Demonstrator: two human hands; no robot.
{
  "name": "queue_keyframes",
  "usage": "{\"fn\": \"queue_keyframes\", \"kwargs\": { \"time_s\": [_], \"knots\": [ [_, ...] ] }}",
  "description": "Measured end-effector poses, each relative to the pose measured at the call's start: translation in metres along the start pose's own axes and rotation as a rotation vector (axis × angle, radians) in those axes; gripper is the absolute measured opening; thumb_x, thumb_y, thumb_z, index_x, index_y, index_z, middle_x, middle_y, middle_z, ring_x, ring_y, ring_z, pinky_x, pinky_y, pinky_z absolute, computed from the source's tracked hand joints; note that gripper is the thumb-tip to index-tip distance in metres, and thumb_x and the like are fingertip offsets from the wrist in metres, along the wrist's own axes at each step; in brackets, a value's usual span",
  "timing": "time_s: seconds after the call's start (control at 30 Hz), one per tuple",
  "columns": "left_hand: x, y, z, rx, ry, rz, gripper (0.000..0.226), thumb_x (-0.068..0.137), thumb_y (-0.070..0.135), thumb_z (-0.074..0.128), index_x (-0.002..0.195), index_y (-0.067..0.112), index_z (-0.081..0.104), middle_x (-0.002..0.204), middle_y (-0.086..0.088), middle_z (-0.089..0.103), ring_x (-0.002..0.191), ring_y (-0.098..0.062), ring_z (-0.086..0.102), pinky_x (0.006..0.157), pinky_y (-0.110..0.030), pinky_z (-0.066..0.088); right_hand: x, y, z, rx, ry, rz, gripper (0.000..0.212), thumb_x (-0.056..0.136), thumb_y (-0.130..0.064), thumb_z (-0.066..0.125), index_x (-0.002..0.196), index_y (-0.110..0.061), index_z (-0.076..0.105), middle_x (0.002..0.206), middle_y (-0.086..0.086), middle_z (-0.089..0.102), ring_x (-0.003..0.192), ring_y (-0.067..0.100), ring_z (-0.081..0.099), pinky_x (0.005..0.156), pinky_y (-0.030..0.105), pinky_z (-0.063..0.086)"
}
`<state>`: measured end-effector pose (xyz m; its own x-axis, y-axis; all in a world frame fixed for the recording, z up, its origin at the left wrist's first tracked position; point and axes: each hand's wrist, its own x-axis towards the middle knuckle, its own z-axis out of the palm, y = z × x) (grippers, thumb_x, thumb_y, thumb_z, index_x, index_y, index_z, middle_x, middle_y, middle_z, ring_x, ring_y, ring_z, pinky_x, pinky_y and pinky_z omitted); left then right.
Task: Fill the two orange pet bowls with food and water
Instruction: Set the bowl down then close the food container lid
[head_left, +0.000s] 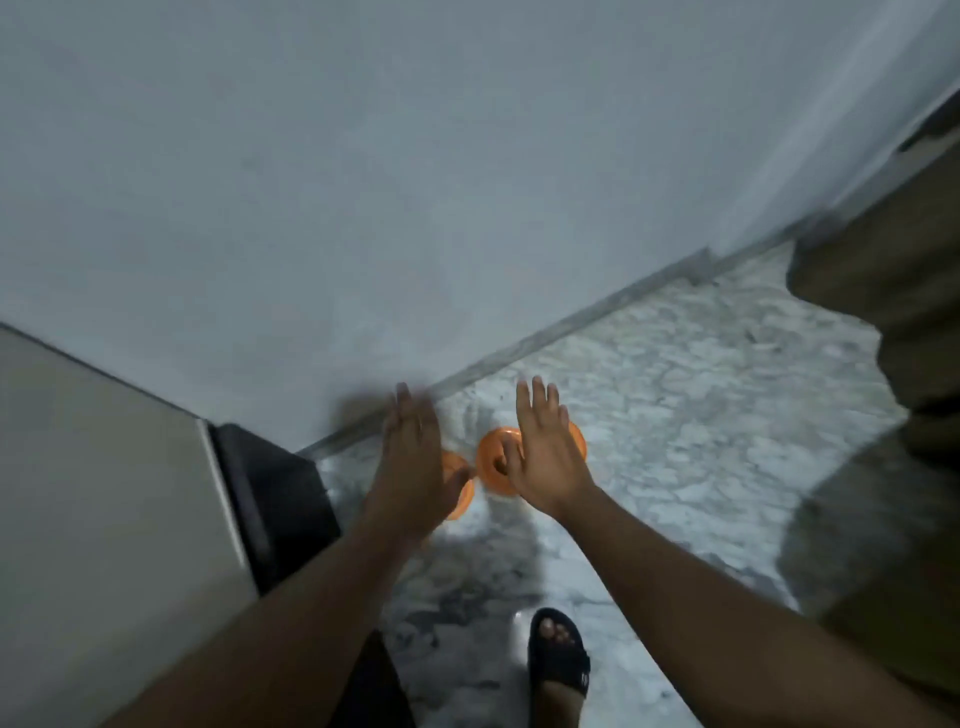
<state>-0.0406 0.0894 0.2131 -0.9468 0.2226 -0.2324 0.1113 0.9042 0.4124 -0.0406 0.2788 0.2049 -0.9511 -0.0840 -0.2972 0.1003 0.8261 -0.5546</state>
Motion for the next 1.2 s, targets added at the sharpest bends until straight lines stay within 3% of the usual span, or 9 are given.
{"fn": "queue_keyframes", "kwargs": {
  "time_s": [0.03,0.1,0.13,0.2,0.23,0.4,0.47,0.77,1.2],
  "knots": [
    [-0.019,0.022,-0.088,0.016,0.046,0.014,0.111,0.08,0.052,0.069,0.152,-0.01,0.01,0.155,-0.042,0.013,0.145,-0.059,0.011,0.116,-0.065,0.022,-0.016,-0.062,-0.058,-0.027,0.083,-0.063,0.068,0.098,-0.03,0.034,0.154,-0.003,0.007,0.161,0.023,0.004,0.149,0.041,-0.003,0.121,0.053,0.008],
    [-0.026,0.024,-0.111,0.054,0.038,0.027,0.114,0.081,0.051,0.072,0.153,-0.009,0.008,0.159,-0.038,0.005,0.148,-0.054,0.003,0.119,-0.059,0.018,-0.022,-0.081,-0.068,-0.013,0.061,-0.042,0.068,0.099,-0.031,0.035,0.155,-0.005,0.004,0.162,0.021,0.001,0.15,0.038,-0.006,0.121,0.052,0.005],
    [-0.055,0.034,-0.179,0.061,0.081,0.033,0.116,0.079,0.051,0.074,0.153,-0.009,0.009,0.159,-0.037,0.006,0.148,-0.055,0.005,0.118,-0.059,0.02,-0.049,-0.14,-0.112,-0.016,0.12,-0.065,0.069,0.099,-0.033,0.033,0.155,-0.007,0.002,0.162,0.019,0.0,0.15,0.037,-0.007,0.122,0.051,0.003],
    [-0.06,0.03,-0.189,0.055,0.026,0.012,0.115,0.076,0.053,0.074,0.151,-0.01,0.015,0.157,-0.039,0.014,0.145,-0.057,0.015,0.112,-0.063,0.031,-0.059,-0.153,-0.115,-0.004,0.1,-0.046,0.069,0.101,-0.033,0.033,0.155,-0.009,-0.001,0.163,0.018,-0.003,0.15,0.035,-0.009,0.122,0.051,0.002],
    [-0.092,0.042,-0.255,0.039,0.046,0.032,0.113,0.077,0.054,0.071,0.151,-0.011,0.015,0.157,-0.039,0.014,0.145,-0.057,0.014,0.112,-0.064,0.03,-0.09,-0.207,-0.155,-0.022,0.168,-0.096,0.068,0.101,-0.032,0.034,0.155,-0.009,-0.001,0.162,0.018,-0.002,0.15,0.036,-0.008,0.122,0.051,0.003],
    [-0.148,0.079,-0.357,-0.119,0.008,-0.025,0.106,0.093,0.055,0.056,0.156,0.002,-0.011,0.163,-0.023,-0.019,0.151,-0.04,-0.02,0.124,-0.047,0.0,-0.14,-0.278,-0.217,-0.052,0.224,-0.03,0.066,0.103,-0.033,0.033,0.155,-0.008,0.0,0.162,0.02,0.002,0.15,0.037,-0.003,0.121,0.048,0.004],
    [-0.232,0.05,-0.45,-0.07,0.09,-0.023,0.105,0.093,0.056,0.054,0.156,0.004,-0.012,0.163,-0.021,-0.02,0.151,-0.038,-0.02,0.124,-0.046,0.0,-0.199,-0.39,-0.236,-0.085,0.269,-0.123,0.066,0.103,-0.035,0.032,0.155,-0.009,0.0,0.162,0.019,0.002,0.15,0.036,-0.003,0.121,0.046,0.003],
    [-0.306,0.001,-0.498,0.028,0.107,-0.003,0.104,0.091,0.066,0.048,0.158,0.007,-0.007,0.164,-0.021,-0.015,0.153,-0.037,-0.015,0.125,-0.052,0.006,-0.253,-0.501,-0.217,-0.152,0.257,-0.162,0.066,0.103,-0.036,0.031,0.155,-0.01,0.001,0.163,0.018,0.002,0.15,0.035,-0.002,0.121,0.045,0.004],
    [-0.416,-0.083,-0.53,-0.089,0.167,-0.262,0.098,0.094,0.06,0.048,0.159,0.013,-0.008,0.166,-0.013,-0.015,0.153,-0.03,-0.016,0.126,-0.048,0.001,-0.285,-0.611,-0.153,-0.199,0.092,-0.357,0.065,0.103,-0.039,0.027,0.156,-0.013,-0.002,0.163,0.014,-0.003,0.15,0.032,-0.007,0.122,0.044,0.0]
  ]
}}
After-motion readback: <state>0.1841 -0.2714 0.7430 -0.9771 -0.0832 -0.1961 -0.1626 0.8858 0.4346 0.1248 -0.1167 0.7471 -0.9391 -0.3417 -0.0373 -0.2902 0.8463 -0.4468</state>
